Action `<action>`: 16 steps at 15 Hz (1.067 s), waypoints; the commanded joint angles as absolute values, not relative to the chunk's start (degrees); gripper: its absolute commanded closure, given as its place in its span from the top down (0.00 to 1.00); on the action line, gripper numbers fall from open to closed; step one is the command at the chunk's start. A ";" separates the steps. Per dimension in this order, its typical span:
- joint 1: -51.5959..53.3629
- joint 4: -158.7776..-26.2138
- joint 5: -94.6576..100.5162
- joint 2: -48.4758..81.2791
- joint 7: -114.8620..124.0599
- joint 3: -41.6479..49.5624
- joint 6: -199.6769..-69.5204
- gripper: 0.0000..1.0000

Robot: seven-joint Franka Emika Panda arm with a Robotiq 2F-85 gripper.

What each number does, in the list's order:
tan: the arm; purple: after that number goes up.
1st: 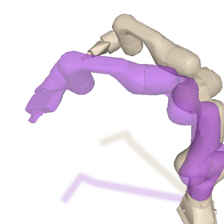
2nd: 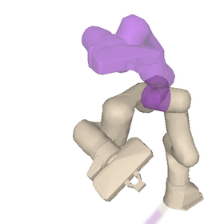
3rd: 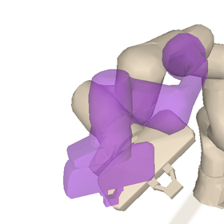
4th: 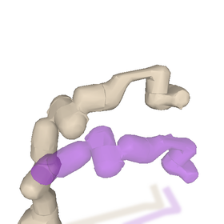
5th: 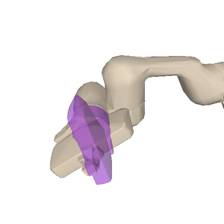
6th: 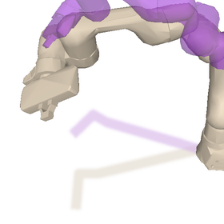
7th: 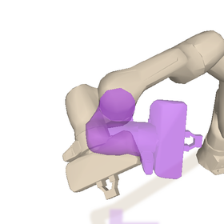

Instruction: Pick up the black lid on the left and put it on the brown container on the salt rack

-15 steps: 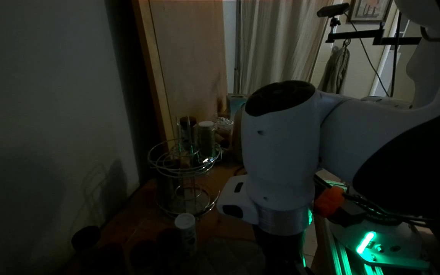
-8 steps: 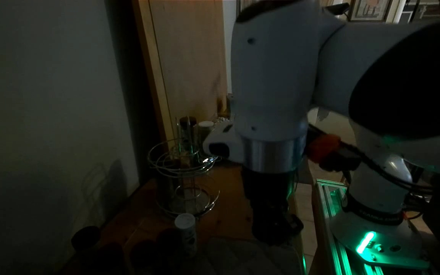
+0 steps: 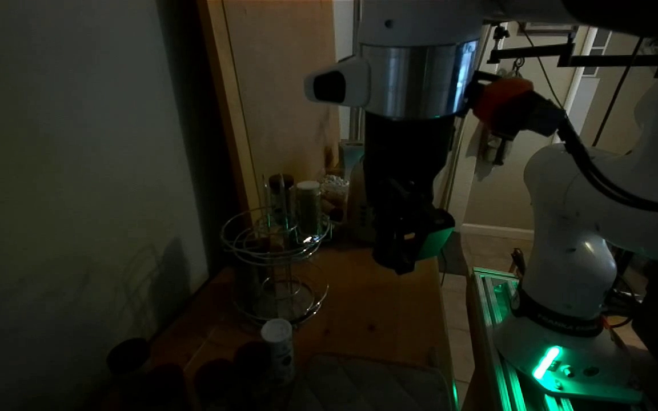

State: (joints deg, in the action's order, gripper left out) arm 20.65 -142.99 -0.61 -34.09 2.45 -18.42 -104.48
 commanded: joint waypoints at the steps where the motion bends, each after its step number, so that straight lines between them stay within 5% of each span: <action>1: 18.95 -142.59 0.09 -33.98 3.63 -17.70 -104.51 0.24; 16: 5.17 -131.82 9.31 -26.06 9.90 -12.77 -109.71 0.24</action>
State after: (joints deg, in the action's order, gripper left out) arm 6.67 -134.78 6.69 -30.32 6.97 -12.51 -108.30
